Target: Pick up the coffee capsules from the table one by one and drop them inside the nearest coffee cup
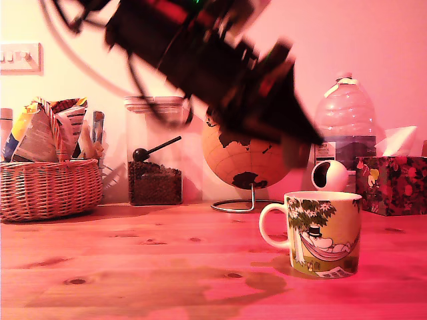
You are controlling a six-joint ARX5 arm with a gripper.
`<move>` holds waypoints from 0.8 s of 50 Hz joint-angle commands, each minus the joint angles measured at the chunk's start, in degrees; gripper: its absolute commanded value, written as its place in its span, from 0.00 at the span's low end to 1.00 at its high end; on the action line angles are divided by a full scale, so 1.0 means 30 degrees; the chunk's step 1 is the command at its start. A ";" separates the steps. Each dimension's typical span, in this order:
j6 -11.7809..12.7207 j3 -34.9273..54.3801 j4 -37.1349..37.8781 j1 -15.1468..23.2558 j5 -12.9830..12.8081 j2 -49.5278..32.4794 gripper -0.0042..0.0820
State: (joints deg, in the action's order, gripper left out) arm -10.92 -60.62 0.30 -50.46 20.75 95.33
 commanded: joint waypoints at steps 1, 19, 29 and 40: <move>-0.0044 -0.0248 -0.0554 0.0087 -0.0102 -0.0036 0.28; -0.0386 -0.2958 -0.3264 0.0138 -0.0466 0.1683 0.28; -0.0546 -0.4896 -0.5166 0.0138 -0.0597 0.2820 0.28; -0.0918 -0.7329 -0.7337 0.0015 -0.0896 0.4590 0.28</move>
State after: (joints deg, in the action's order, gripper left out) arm -12.84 -81.34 -20.80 -50.15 18.20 106.37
